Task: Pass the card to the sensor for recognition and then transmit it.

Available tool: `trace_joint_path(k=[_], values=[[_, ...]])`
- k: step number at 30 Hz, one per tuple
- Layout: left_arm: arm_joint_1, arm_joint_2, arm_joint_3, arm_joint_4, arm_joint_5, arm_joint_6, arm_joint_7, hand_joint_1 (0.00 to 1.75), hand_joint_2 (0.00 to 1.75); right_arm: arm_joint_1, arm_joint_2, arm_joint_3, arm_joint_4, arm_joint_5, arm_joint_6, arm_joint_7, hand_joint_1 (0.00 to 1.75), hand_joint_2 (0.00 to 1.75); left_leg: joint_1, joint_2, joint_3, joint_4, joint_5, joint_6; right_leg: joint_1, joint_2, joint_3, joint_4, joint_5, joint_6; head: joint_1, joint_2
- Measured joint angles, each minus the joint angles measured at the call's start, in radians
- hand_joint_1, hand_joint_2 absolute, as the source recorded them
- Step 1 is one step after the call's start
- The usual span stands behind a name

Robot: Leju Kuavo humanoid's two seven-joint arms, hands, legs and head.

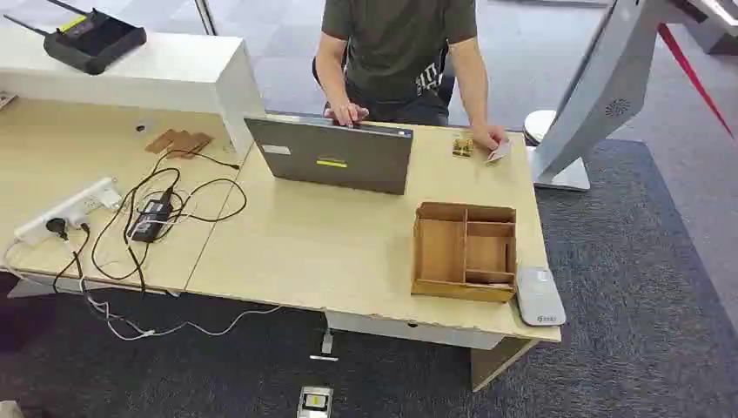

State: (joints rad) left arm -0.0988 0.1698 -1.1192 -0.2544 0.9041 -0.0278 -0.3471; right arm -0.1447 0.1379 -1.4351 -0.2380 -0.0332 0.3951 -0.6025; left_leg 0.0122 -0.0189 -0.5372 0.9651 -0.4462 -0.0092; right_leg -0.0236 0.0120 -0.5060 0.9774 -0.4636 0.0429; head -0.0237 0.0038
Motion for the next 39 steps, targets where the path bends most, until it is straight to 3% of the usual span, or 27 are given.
trace_joint_path(k=[2, 3, 6, 8, 12, 15, 17, 19, 22, 23, 27, 28, 32, 39], values=[[0.001, 0.003, 0.000, 0.000, 0.003, -0.003, -0.007, 0.00, 1.75, 0.000, -0.078, 0.002, -0.047, 0.011, 0.046, 0.064, 0.00, 1.75, -0.003, 0.000, 0.000, 0.001, -0.001, 0.002, -0.003, 0.000, 0.000, 0.000, 0.000, 0.003, 0.002, 0.000], [0.001, 0.005, 0.000, 0.001, 0.002, -0.002, -0.013, 0.00, 1.75, -0.004, -0.088, 0.006, -0.076, 0.009, 0.025, 0.073, 0.00, 1.75, -0.003, 0.000, 0.000, 0.001, -0.001, 0.003, -0.002, 0.000, 0.001, 0.000, -0.001, 0.003, 0.004, 0.000], [-0.001, 0.005, 0.000, 0.002, -0.007, 0.006, -0.027, 0.00, 1.75, -0.029, -0.134, 0.055, -0.236, -0.076, -0.196, 0.136, 0.00, 1.75, -0.003, 0.001, 0.000, 0.002, -0.001, 0.004, -0.003, 0.001, 0.002, -0.002, 0.001, 0.006, 0.004, 0.000], [-0.008, 0.005, 0.000, 0.002, -0.014, 0.006, -0.029, 0.00, 1.75, -0.024, -0.154, 0.144, -0.347, -0.175, -0.338, 0.184, 0.00, 1.75, -0.004, 0.002, 0.002, 0.003, -0.001, 0.004, -0.004, 0.001, 0.003, -0.002, 0.001, 0.006, 0.003, 0.000], [-0.015, -0.001, -0.001, 0.001, -0.020, 0.018, -0.034, 0.00, 1.75, 0.018, -0.236, 0.418, -0.572, -0.406, -0.687, 0.169, 0.00, 1.75, -0.009, 0.001, 0.000, 0.002, 0.000, 0.007, -0.008, 0.001, 0.004, 0.002, 0.001, 0.008, 0.002, 0.000], [-0.024, -0.005, -0.002, 0.001, -0.032, 0.035, -0.040, 0.00, 1.75, 0.017, -0.313, 0.666, -0.701, -0.400, -0.918, 0.150, 0.00, 1.75, -0.009, 0.006, 0.000, 0.001, 0.001, 0.007, -0.008, 0.008, 0.002, 0.002, 0.004, 0.009, 0.002, 0.000], [-0.032, -0.011, -0.003, -0.001, -0.037, 0.045, -0.040, 0.00, 1.75, 0.005, -0.352, 0.812, -0.774, -0.365, -1.035, 0.177, 0.00, 1.75, -0.010, 0.003, -0.001, 0.001, 0.002, 0.008, -0.009, 0.006, 0.003, 0.002, 0.004, 0.010, 0.002, 0.000], [-0.036, -0.016, -0.005, -0.003, -0.043, 0.049, -0.040, 0.00, 1.75, -0.010, -0.383, 0.966, -0.825, -0.281, -1.052, 0.216, 0.00, 1.75, -0.010, 0.002, -0.001, 0.001, 0.004, 0.010, -0.009, 0.004, 0.002, 0.002, 0.005, 0.011, 0.002, 0.000], [-0.042, -0.023, -0.008, -0.007, -0.052, 0.049, -0.040, 0.00, 1.75, -0.050, -0.415, 1.137, -0.886, -0.132, -1.055, 0.328, 0.00, 1.75, -0.009, -0.003, -0.004, 0.001, 0.008, 0.010, -0.008, -0.003, 0.003, 0.002, 0.006, 0.011, 0.002, 0.000], [-0.042, -0.025, -0.010, -0.007, -0.049, 0.050, -0.040, 0.00, 1.75, -0.058, -0.425, 1.201, -0.918, -0.053, -1.055, 0.401, 0.00, 1.75, -0.009, -0.004, -0.006, 0.001, 0.009, 0.011, -0.008, -0.003, 0.002, 0.003, 0.007, 0.011, 0.002, 0.000], [-0.043, -0.026, -0.013, -0.008, -0.053, 0.045, -0.050, 0.00, 1.75, -0.101, -0.464, 1.449, -1.108, 0.348, -1.052, 0.876, 0.00, 1.75, -0.008, -0.004, -0.007, 0.002, 0.010, 0.010, -0.007, -0.003, -0.003, 0.003, 0.007, 0.010, 0.002, 0.000], [-0.045, -0.027, -0.013, -0.009, -0.055, 0.044, -0.050, 0.00, 1.75, -0.115, -0.475, 1.499, -1.137, 0.394, -1.048, 0.928, 0.00, 1.75, -0.008, -0.006, -0.007, 0.002, 0.010, 0.010, -0.007, -0.004, -0.003, 0.003, 0.007, 0.010, 0.002, 0.000], [-0.048, -0.032, -0.018, -0.012, -0.064, 0.033, -0.037, 0.00, 1.75, -0.163, -0.512, 1.700, -1.198, 0.540, -1.026, 0.935, 0.00, 1.75, -0.007, -0.005, -0.009, 0.001, 0.010, 0.010, -0.006, -0.004, -0.004, 0.003, 0.007, 0.010, 0.002, 0.000], [-0.060, -0.036, -0.029, -0.017, -0.067, 0.002, -0.011, 0.00, 1.75, -0.272, -0.524, 1.962, -1.211, 0.882, -0.897, 1.091, 0.00, 1.75, -0.007, -0.004, -0.010, 0.002, 0.010, 0.010, -0.006, -0.004, -0.006, 0.002, 0.007, 0.010, 0.002, 0.000]])
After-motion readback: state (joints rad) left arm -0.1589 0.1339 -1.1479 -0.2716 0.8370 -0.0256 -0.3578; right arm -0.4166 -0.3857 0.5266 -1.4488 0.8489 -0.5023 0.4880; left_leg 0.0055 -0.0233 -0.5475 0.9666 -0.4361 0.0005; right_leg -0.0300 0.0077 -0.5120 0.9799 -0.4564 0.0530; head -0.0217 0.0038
